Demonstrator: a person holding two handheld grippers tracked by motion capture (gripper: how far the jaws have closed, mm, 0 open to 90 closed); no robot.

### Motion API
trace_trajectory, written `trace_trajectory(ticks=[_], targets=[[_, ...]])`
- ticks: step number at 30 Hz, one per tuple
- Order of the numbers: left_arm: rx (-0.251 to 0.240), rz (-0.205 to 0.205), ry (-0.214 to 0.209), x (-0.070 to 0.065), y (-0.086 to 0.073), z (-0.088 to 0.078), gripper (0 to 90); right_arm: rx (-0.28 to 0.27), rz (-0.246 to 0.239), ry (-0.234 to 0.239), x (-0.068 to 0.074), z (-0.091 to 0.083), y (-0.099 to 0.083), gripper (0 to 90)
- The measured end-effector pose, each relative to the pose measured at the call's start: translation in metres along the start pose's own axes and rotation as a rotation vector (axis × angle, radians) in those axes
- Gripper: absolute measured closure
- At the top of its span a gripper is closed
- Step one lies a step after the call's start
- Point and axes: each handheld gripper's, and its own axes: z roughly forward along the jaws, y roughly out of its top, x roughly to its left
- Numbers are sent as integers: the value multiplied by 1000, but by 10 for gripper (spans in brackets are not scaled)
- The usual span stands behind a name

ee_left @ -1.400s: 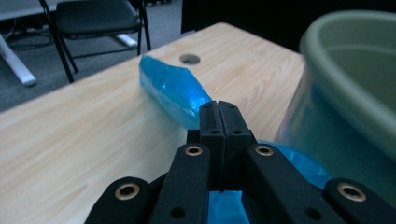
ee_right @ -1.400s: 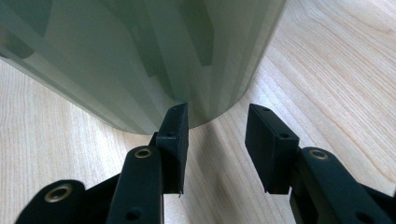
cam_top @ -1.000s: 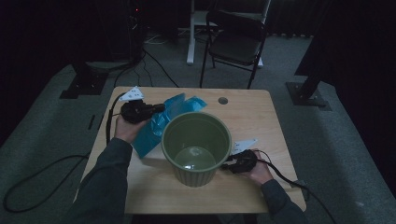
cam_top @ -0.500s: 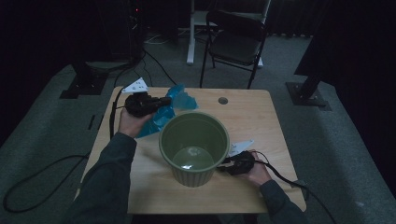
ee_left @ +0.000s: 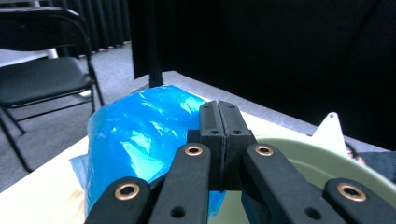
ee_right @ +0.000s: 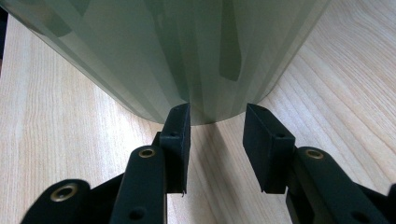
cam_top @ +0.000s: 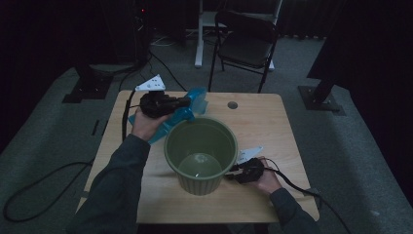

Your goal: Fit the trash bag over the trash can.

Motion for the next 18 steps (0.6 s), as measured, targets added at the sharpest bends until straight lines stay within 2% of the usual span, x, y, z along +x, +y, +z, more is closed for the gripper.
trace_trajectory(ticks=[6, 7, 10, 18], targets=[[4, 18, -46, -12, 9, 12, 899, -1, -1, 3, 1, 1, 1, 614], [8, 20, -67, -16, 11, 15, 899, -1, 0, 4, 0, 1, 1, 614], [12, 22, -95, -22, 12, 23, 899, -1, -1, 4, 0, 1, 1, 614], [20, 34, -147, -37, 16, 35, 899, -13, 3, 0, 0, -1, 2, 613]])
